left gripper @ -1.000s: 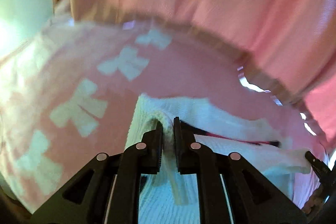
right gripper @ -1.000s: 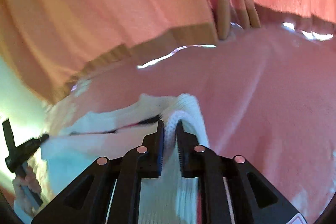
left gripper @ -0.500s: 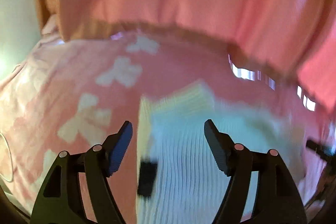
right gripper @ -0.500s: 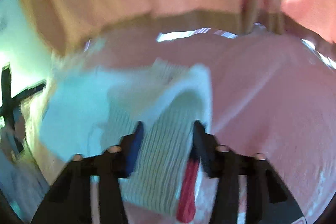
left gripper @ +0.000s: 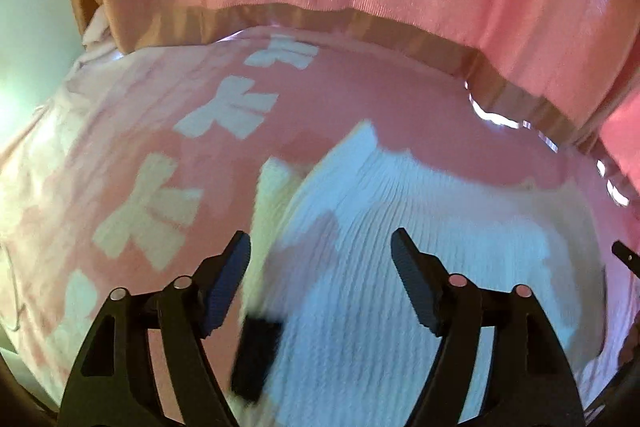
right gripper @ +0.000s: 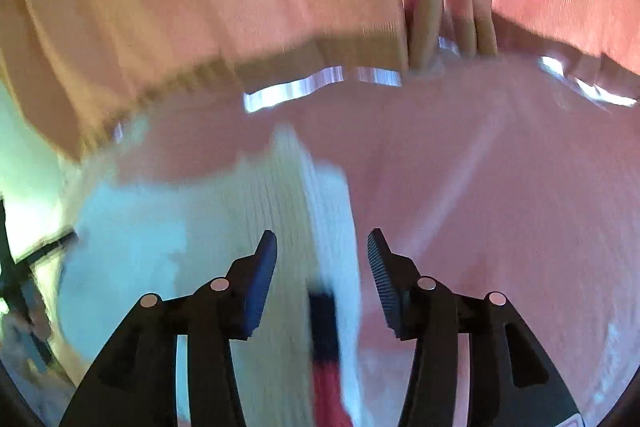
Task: Fold small clothes
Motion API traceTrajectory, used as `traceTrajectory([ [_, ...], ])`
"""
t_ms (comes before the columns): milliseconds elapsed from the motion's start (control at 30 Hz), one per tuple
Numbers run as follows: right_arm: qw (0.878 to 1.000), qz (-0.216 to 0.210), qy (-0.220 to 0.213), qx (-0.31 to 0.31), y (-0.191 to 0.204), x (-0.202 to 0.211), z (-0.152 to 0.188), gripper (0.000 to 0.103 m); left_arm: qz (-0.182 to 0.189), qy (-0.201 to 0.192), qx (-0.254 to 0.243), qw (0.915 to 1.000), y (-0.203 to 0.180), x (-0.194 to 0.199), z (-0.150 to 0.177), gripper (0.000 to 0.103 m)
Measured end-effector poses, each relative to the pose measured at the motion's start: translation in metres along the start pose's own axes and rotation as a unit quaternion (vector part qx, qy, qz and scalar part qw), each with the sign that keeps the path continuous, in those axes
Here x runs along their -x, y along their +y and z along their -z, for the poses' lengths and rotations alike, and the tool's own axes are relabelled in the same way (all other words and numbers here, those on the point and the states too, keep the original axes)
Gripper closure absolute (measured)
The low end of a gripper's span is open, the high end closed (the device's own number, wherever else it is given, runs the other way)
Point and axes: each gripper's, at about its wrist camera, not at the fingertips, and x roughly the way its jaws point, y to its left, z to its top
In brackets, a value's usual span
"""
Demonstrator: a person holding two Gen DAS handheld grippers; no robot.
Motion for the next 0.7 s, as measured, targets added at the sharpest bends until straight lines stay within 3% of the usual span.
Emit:
traceTrajectory([
  [67, 0.999, 0.016, 0.026, 0.020, 0.001, 0.001, 0.018, 0.055, -0.001, 0.011, -0.002, 0.9999, 0.007, 0.006, 0.019, 0.031],
  [133, 0.999, 0.017, 0.035, 0.028, -0.003, 0.009, 0.036, 0.048, 0.010, 0.019, 0.005, 0.9998, 0.015, 0.015, 0.035, 0.031],
  [300, 0.998, -0.034, 0.048, 0.017, -0.014, 0.027, 0.070, 0.046, 0.040, 0.021, 0.044, 0.9980, 0.037, 0.031, 0.067, 0.030],
  [433, 0.996, -0.038, 0.072, 0.033, 0.003, 0.025, 0.094, 0.044, 0.060, 0.050, 0.066, 0.9948, 0.045, 0.031, 0.088, 0.031],
  [467, 0.996, -0.038, 0.072, 0.041, 0.006, 0.024, 0.099, 0.047, 0.063, 0.060, 0.062, 0.9943, 0.043, 0.029, 0.091, 0.035],
  [500, 0.995, -0.038, 0.072, 0.050, 0.011, 0.022, 0.102, 0.065, 0.066, 0.070, 0.053, 0.9940, 0.041, 0.025, 0.093, 0.055],
  [533, 0.995, -0.030, 0.069, 0.059, 0.014, 0.021, 0.103, 0.095, 0.065, 0.084, 0.036, 0.9937, 0.037, 0.020, 0.095, 0.074],
  [600, 0.996, -0.022, 0.062, 0.058, 0.014, 0.025, 0.102, 0.096, 0.065, 0.081, 0.021, 0.9943, 0.034, 0.021, 0.095, 0.085],
  [700, 0.999, -0.024, 0.014, 0.044, 0.006, 0.065, 0.102, 0.097, 0.062, 0.065, 0.009, 0.9959, 0.035, 0.044, 0.092, 0.092],
])
